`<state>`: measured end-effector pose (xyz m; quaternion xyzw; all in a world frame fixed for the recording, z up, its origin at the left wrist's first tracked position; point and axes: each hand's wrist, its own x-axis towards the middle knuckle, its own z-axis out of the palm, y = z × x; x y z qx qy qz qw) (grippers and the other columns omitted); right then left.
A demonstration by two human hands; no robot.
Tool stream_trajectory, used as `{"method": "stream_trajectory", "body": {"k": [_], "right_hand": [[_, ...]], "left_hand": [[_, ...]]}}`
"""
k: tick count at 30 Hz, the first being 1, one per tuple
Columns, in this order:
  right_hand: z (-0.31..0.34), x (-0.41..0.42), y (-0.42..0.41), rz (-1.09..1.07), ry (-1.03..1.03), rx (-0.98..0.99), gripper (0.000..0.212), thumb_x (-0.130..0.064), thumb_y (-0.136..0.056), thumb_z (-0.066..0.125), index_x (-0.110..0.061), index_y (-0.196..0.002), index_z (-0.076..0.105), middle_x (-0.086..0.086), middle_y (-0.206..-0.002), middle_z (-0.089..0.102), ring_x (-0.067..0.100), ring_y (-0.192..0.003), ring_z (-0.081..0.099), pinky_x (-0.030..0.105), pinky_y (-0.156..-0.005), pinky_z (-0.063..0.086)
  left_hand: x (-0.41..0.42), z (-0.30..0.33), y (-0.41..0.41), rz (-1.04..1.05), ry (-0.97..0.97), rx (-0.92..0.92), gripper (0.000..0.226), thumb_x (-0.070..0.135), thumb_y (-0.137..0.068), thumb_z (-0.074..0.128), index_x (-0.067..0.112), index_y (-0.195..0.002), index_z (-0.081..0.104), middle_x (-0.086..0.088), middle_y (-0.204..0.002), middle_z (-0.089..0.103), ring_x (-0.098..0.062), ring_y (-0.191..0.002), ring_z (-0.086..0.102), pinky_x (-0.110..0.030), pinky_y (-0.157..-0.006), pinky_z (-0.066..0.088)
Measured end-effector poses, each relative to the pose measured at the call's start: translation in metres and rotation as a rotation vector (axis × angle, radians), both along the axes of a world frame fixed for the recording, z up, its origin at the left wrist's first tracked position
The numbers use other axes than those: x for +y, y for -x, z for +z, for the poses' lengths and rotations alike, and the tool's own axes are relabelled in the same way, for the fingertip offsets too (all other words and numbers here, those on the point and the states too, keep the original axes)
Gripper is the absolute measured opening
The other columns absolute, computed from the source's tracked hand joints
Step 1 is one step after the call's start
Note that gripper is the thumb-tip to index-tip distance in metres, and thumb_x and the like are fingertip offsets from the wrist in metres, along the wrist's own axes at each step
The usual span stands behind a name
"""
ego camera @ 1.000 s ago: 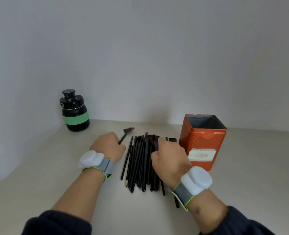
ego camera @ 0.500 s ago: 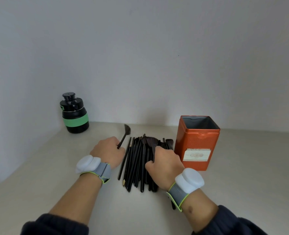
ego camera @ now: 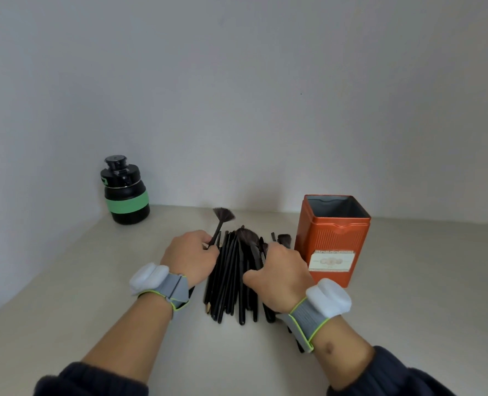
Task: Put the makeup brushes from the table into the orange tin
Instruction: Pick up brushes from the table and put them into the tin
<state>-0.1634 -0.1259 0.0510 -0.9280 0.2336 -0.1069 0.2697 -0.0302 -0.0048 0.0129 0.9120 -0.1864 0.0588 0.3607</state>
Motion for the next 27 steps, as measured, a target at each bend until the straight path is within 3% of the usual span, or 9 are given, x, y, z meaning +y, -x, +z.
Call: {"method": "stream_trajectory", "body": {"k": [5, 8, 11, 19, 23, 25, 27], "right_hand": [[0.004, -0.002, 0.002, 0.007, -0.066, -0.156, 0.031, -0.025, -0.082, 0.061, -0.011, -0.109, 0.055, 0.005, -0.087, 0.068, 0.022, -0.077, 0.066, 0.032, -0.062, 0.054], [0.003, 0.000, 0.004, 0.027, -0.078, -0.268, 0.047, -0.027, -0.084, 0.057, -0.016, -0.128, 0.046, 0.001, -0.083, 0.067, 0.022, -0.081, 0.065, 0.031, -0.064, 0.049], [-0.001, -0.002, 0.002, 0.020, -0.124, -0.275, 0.050, -0.029, -0.085, 0.055, -0.017, -0.132, 0.042, 0.001, -0.083, 0.066, 0.022, -0.081, 0.065, 0.030, -0.064, 0.047], [-0.007, -0.007, -0.004, -0.028, -0.090, -0.419, 0.032, -0.038, -0.097, 0.054, -0.020, -0.124, 0.058, -0.001, -0.073, 0.065, 0.022, -0.077, 0.066, 0.030, -0.062, 0.045], [-0.001, -0.007, 0.000, -0.006, -0.094, -0.575, 0.020, -0.040, -0.097, 0.055, -0.023, -0.103, 0.065, -0.008, -0.052, 0.054, 0.007, -0.052, 0.053, 0.024, -0.051, 0.035], [0.006, -0.008, 0.006, 0.044, -0.106, -0.673, 0.014, -0.038, -0.097, 0.058, -0.026, -0.091, 0.063, -0.011, -0.044, 0.050, 0.006, -0.044, 0.048, 0.016, -0.043, 0.030], [0.013, -0.009, 0.013, 0.118, -0.148, -0.758, 0.016, -0.039, -0.095, 0.059, -0.026, -0.086, 0.063, -0.011, -0.043, 0.048, 0.007, -0.040, 0.042, 0.016, -0.042, 0.028]], "left_hand": [[0.001, 0.004, 0.002, 0.003, 0.056, 0.016, 0.017, 0.024, -0.088, 0.060, 0.022, -0.101, 0.072, 0.001, -0.092, 0.073, -0.022, -0.090, 0.067, -0.031, -0.082, 0.053], [0.001, 0.007, 0.002, 0.020, 0.095, 0.035, 0.019, 0.024, -0.088, 0.061, 0.022, -0.102, 0.073, 0.001, -0.095, 0.074, -0.021, -0.093, 0.067, -0.029, -0.083, 0.051], [0.001, 0.008, 0.005, 0.012, 0.103, 0.056, 0.019, 0.024, -0.088, 0.062, 0.022, -0.101, 0.075, 0.000, -0.093, 0.075, -0.021, -0.091, 0.067, -0.027, -0.081, 0.051], [0.001, 0.010, 0.007, 0.001, 0.148, 0.066, 0.017, 0.026, -0.089, 0.062, 0.022, -0.100, 0.074, 0.002, -0.091, 0.074, -0.019, -0.088, 0.066, -0.025, -0.078, 0.049], [-0.001, 0.017, 0.012, -0.005, 0.283, 0.000, 0.011, 0.029, -0.090, 0.063, 0.026, -0.085, 0.072, 0.009, -0.075, 0.070, -0.015, -0.078, 0.065, -0.022, -0.071, 0.044], [-0.002, 0.023, 0.016, -0.020, 0.368, -0.050, 0.016, 0.031, -0.091, 0.063, 0.022, -0.082, 0.073, 0.007, -0.071, 0.070, -0.011, -0.071, 0.064, -0.023, -0.068, 0.045], [-0.003, 0.029, 0.022, -0.066, 0.447, -0.073, 0.019, 0.034, -0.092, 0.062, 0.024, -0.081, 0.074, 0.008, -0.064, 0.067, -0.002, -0.061, 0.058, -0.015, -0.061, 0.043]]}}
